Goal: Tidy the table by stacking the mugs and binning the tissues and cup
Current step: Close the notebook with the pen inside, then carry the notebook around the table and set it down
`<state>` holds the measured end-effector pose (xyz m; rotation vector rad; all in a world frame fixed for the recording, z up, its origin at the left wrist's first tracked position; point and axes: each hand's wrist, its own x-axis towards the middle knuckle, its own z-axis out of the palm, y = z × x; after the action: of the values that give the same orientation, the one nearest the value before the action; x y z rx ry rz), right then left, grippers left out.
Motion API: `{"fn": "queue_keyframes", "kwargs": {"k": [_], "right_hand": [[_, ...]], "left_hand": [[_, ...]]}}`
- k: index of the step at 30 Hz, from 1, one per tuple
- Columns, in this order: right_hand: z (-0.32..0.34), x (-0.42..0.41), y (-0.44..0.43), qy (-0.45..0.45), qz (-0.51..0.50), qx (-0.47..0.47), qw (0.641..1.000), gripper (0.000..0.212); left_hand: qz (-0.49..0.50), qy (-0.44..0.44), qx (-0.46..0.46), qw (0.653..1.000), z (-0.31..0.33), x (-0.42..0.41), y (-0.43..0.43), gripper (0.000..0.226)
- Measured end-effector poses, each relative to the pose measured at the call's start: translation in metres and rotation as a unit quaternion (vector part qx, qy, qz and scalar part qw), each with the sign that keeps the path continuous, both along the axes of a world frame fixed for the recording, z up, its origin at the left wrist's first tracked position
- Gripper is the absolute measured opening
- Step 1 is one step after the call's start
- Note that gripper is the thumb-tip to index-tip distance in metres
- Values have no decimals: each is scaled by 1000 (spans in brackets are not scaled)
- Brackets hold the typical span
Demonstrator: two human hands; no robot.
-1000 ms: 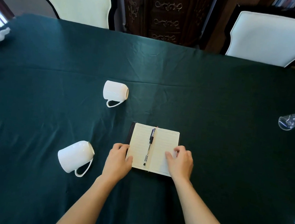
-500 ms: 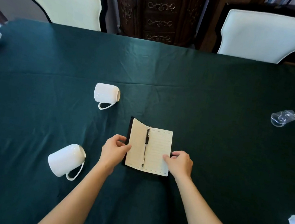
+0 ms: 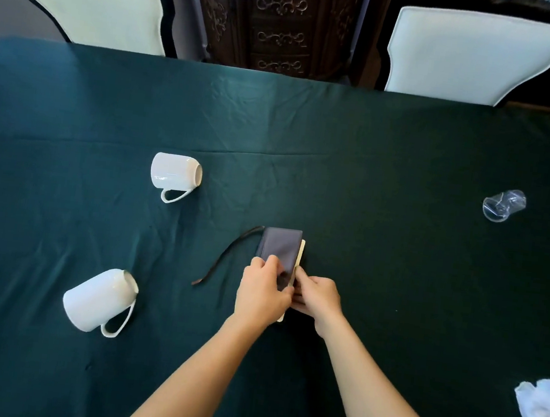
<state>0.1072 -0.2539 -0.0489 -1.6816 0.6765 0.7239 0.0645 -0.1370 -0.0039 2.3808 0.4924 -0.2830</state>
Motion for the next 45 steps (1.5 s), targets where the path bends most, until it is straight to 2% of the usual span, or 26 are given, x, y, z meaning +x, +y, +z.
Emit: {"fn": "queue_keyframes", "kwargs": {"k": [2, 5, 9, 14, 17, 19, 21, 23, 26, 29, 32, 36, 39, 41, 43, 45], "right_hand": [[-2, 0, 0, 6, -8, 24, 1000, 37], [-6, 0, 2, -3, -21, 14, 1000, 38], [-14, -5, 5, -24, 0, 30, 999, 26], [-3, -8, 15, -35, 0, 48, 998, 32], [15, -19, 24, -65, 0, 25, 998, 16], [31, -29, 28, -91, 12, 11, 996, 8], [50, -41, 32, -113, 29, 20, 993, 10], [72, -60, 37, -124, 31, 54, 990, 13], [112, -96, 47, -145, 21, 124, 981, 12], [134, -143, 64, -173, -17, 146, 974, 16], [147, -197, 83, -201, -75, 164, 963, 22], [174, -274, 102, -260, -139, 159, 942, 23], [194, -329, 108, -295, -199, 159, 921, 23], [205, -364, 108, -311, -235, 156, 907, 22], [217, -402, 105, -325, -257, 141, 899, 23], [227, -436, 100, -340, -265, 125, 894, 25]], "left_hand": [[-19, 17, 19, 999, -6, 0, -4, 35], [-36, 34, 17, 999, -11, -2, -2, 38], [-48, 31, -15, 998, -16, -8, 6, 35], [6, 17, -79, 997, -11, -13, 28, 40], [42, 41, -95, 994, -5, -25, 51, 45], [83, 67, -148, 983, 1, -36, 69, 49], [143, 83, -252, 953, 10, -47, 83, 48], [163, 84, -336, 924, 25, -62, 101, 44], [126, 70, -417, 897, 49, -86, 124, 37], [83, 26, -461, 883, 75, -116, 144, 29], [32, -12, -455, 890, 95, -151, 158, 30], [-45, -21, -460, 887, 112, -203, 175, 32], [-100, -40, -438, 893, 134, -233, 177, 16], [-112, -88, -404, 903, 151, -243, 171, 8], [-131, -147, -400, 895, 175, -249, 157, 10], [-173, -182, -424, 870, 205, -253, 138, 17]]}}
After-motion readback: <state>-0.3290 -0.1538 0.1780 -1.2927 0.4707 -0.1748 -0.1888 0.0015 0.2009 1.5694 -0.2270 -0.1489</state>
